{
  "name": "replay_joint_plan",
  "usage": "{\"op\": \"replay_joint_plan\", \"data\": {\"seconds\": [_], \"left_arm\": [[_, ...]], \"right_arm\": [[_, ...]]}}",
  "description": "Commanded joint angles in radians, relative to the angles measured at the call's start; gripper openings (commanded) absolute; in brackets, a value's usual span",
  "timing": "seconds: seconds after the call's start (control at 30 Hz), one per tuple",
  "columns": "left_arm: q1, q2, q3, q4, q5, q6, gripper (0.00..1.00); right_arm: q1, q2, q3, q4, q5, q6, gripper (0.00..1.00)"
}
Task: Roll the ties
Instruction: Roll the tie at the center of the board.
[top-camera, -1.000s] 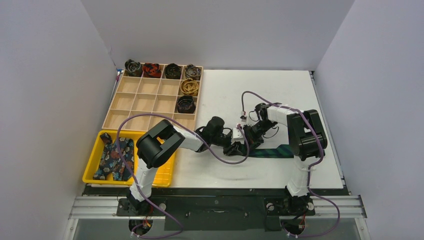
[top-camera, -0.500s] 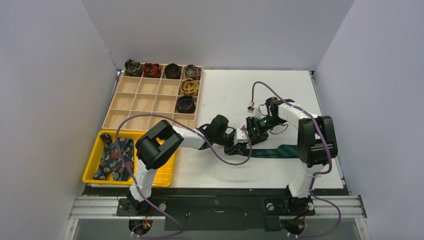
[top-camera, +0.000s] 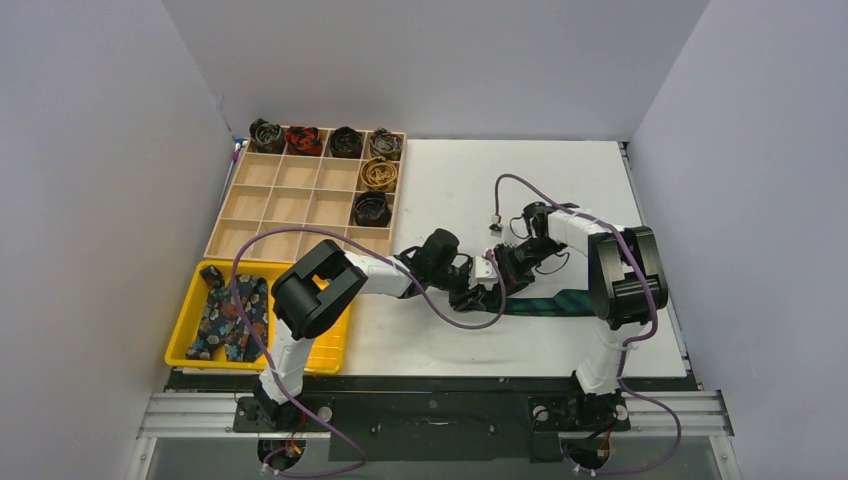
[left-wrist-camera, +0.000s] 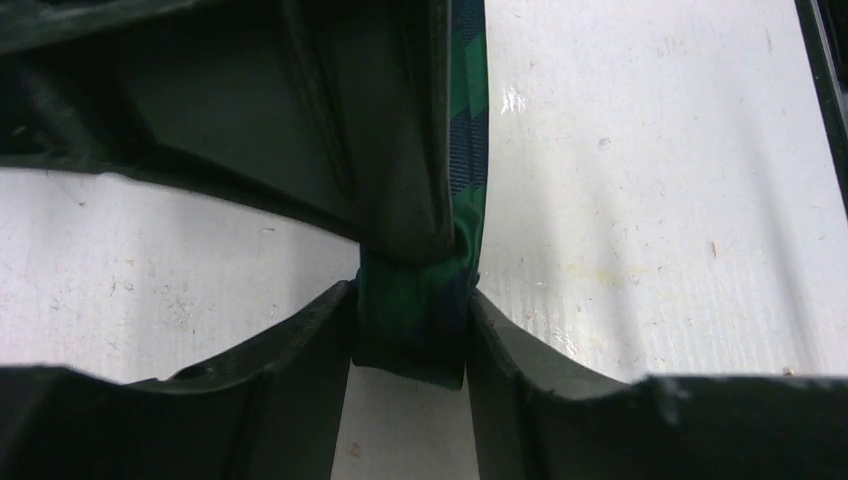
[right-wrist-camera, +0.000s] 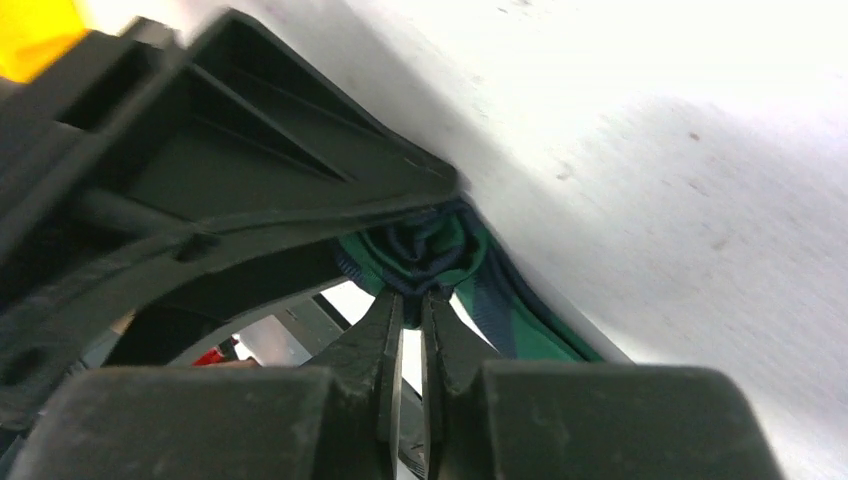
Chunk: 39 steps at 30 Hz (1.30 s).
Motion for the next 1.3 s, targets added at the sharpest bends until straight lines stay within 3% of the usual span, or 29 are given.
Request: {"op": "replay_joint_plan", "data": {"seconds": [0.0, 0.03, 0.1, 0.23, 0.43, 0.63, 0.83, 1.0, 1.13, 1.27], "left_arm": [[0.016, 0.034, -0.026, -0.119, -0.085, -0.052, 0.48], [0.022, 0.025, -0.027, -0.088, -0.079, -0.086, 0.58], [0.040, -0.011, -0.043, -0.016, -0.051, -0.136, 0.70], [0.054, -0.104, -0.121, 0.126, -0.035, -0.172, 0.81], [0.096, -0.245, -0.278, 0.208, -0.076, -0.217, 0.85], [0.116, -0.297, -0.393, 0.272, -0.080, -0.211, 0.85], [0.105, -0.185, -0.364, 0.456, -0.089, -0.274, 0.85], [0.072, -0.099, -0.275, 0.483, -0.073, -0.229, 0.80], [0.064, -0.059, -0.241, 0.447, -0.039, -0.174, 0.69], [0.065, -0.042, -0.236, 0.349, -0.007, -0.100, 0.43]], "right_arm": [[-0.035, 0.003, -0.034, -0.010, 0.141, -0.043, 0.00], [-0.041, 0.003, -0.045, -0.010, 0.154, -0.046, 0.00], [-0.042, 0.010, -0.051, -0.007, 0.183, -0.041, 0.00], [-0.018, 0.052, -0.026, 0.016, 0.243, -0.018, 0.00], [0.062, 0.114, 0.007, 0.101, 0.265, 0.005, 0.00], [0.131, 0.173, 0.080, 0.200, 0.185, 0.070, 0.00], [0.133, 0.158, 0.057, 0.211, 0.165, 0.038, 0.00], [0.144, 0.147, 0.049, 0.197, 0.162, 0.025, 0.00], [0.145, 0.141, 0.046, 0.192, 0.160, 0.025, 0.00], [0.145, 0.139, 0.052, 0.189, 0.155, 0.031, 0.00]]}}
